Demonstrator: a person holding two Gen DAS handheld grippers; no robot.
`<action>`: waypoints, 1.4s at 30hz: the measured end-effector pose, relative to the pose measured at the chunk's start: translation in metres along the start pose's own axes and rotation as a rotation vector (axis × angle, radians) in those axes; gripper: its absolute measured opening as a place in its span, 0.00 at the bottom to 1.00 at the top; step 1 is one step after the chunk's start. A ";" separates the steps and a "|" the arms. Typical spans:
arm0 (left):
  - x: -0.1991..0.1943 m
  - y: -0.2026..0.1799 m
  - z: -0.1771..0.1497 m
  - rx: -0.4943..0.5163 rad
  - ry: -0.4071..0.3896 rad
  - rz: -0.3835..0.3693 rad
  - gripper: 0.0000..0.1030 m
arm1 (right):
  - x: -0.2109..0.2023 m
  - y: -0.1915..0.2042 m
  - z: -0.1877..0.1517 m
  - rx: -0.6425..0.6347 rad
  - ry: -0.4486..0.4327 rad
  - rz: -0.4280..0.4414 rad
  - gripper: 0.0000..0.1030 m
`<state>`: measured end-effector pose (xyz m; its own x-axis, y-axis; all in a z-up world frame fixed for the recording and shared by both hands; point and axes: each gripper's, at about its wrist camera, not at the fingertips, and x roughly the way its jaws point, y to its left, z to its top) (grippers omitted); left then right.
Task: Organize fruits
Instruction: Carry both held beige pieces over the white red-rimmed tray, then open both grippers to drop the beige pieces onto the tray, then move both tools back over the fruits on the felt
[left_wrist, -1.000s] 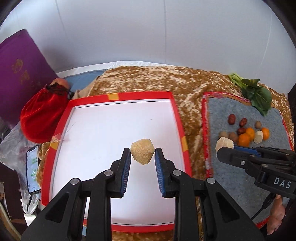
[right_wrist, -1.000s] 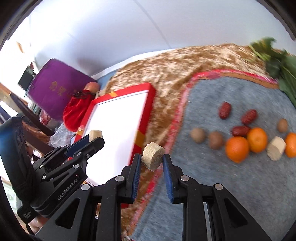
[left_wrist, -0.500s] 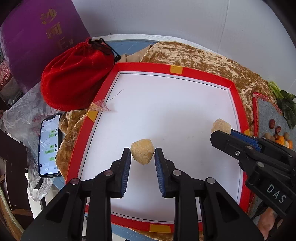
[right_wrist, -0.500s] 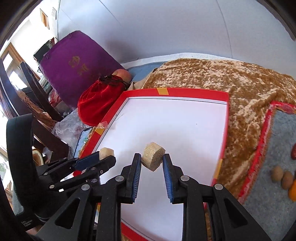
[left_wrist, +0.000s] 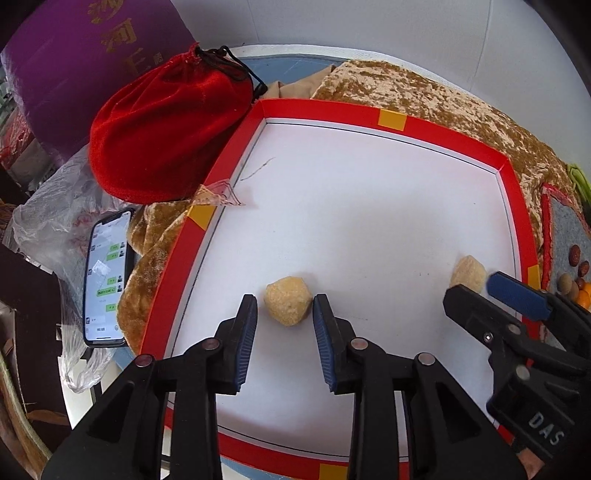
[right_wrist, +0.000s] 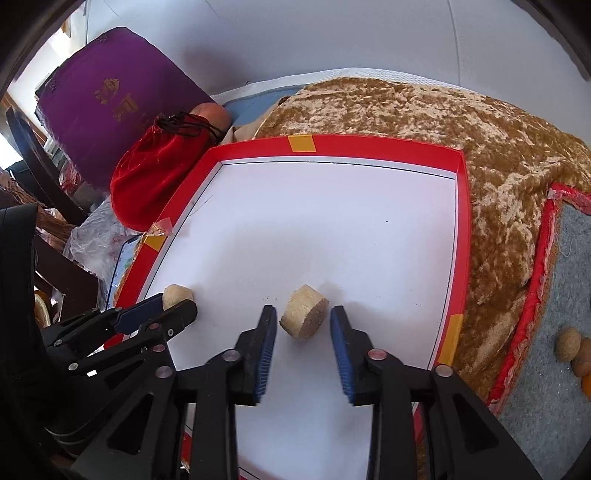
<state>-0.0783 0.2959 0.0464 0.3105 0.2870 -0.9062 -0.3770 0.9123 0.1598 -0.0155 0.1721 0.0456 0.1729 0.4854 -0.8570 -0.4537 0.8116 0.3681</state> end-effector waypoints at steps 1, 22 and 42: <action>-0.003 -0.001 0.001 0.007 -0.017 0.016 0.38 | -0.003 -0.001 -0.001 0.008 -0.005 -0.005 0.63; -0.133 -0.083 0.004 0.066 -0.574 0.044 0.80 | -0.155 -0.100 -0.025 0.125 -0.228 -0.070 0.63; -0.125 -0.231 -0.026 0.353 -0.445 -0.239 0.80 | -0.208 -0.197 -0.056 0.312 -0.254 -0.263 0.63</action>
<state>-0.0523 0.0417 0.1122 0.7140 0.0872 -0.6947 0.0365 0.9862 0.1613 -0.0111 -0.1065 0.1314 0.4726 0.2833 -0.8345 -0.0887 0.9574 0.2747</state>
